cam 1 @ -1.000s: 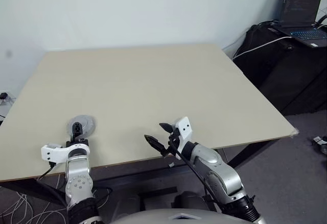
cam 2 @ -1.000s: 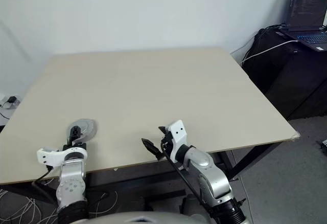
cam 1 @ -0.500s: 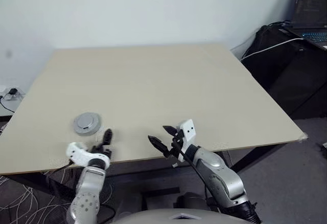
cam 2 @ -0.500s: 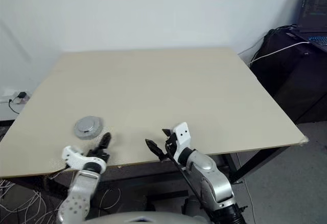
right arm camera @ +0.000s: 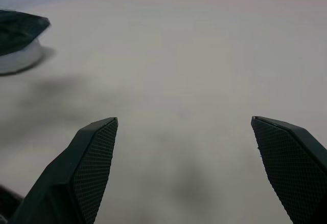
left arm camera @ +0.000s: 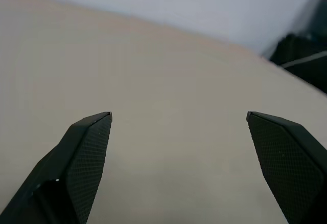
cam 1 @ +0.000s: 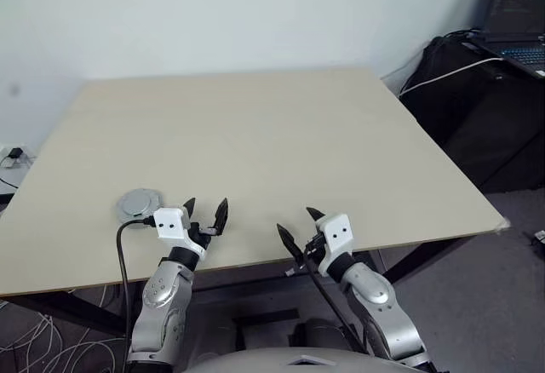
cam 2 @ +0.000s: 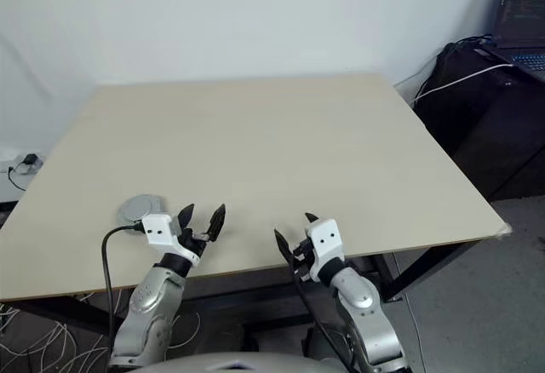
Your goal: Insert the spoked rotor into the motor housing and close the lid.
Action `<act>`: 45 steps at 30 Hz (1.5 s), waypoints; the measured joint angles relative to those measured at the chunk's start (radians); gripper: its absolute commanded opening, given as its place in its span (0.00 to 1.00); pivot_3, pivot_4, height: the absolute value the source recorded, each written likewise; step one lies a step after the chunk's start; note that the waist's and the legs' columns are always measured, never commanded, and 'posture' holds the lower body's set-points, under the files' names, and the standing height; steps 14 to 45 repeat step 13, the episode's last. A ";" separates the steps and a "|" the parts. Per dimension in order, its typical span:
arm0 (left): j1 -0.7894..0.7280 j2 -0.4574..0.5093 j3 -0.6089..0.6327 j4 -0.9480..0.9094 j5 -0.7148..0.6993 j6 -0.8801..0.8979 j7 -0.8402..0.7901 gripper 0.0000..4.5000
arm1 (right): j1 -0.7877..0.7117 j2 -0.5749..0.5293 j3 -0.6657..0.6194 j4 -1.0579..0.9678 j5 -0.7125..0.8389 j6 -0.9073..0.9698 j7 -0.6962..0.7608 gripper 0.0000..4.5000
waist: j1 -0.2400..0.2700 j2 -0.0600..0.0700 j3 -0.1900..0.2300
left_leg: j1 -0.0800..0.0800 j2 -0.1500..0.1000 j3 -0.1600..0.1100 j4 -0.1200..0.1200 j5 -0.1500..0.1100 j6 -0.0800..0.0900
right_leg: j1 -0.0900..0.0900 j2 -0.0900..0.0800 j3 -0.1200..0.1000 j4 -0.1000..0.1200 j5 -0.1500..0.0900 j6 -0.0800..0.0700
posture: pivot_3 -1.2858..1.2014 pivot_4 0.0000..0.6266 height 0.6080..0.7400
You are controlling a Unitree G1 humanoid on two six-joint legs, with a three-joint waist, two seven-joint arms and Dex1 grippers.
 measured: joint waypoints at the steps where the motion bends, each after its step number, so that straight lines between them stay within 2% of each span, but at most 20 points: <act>1: 0.005 0.010 -0.008 0.019 0.042 -0.046 -0.005 0.99 | 0.009 0.010 -0.004 0.000 0.000 -0.021 -0.009 1.00 | -0.001 0.000 0.000 | 0.000 0.000 0.000 0.000 0.000 0.000 | 0.000 0.000 0.000 0.000 0.000 0.000 | 0.52 0.00 1.00; 4: 0.018 0.022 -0.025 0.060 0.127 -0.124 -0.010 0.99 | 0.010 0.022 -0.024 -0.001 -0.009 -0.061 -0.032 1.00 | -0.001 0.001 0.000 | 0.000 0.001 0.000 0.001 0.000 0.000 | 0.000 0.000 0.000 0.001 0.000 0.000 | 0.52 0.00 1.00; 8: 0.027 0.016 -0.025 0.090 0.168 -0.163 -0.003 0.99 | 0.034 0.027 -0.031 -0.001 -0.013 -0.073 -0.041 1.00 | 0.002 0.001 0.000 | -0.001 0.001 -0.001 0.001 0.000 0.000 | -0.001 -0.001 0.000 0.001 0.000 0.000 | 0.52 0.00 1.00; 45: 0.020 0.014 -0.029 0.106 0.169 -0.168 -0.028 0.99 | 0.057 0.037 -0.040 -0.002 -0.015 -0.080 -0.059 1.00 | 0.001 0.001 -0.001 | -0.002 0.001 -0.001 0.001 0.000 0.000 | -0.001 0.000 0.000 0.001 0.000 0.000 | 0.52 0.00 1.00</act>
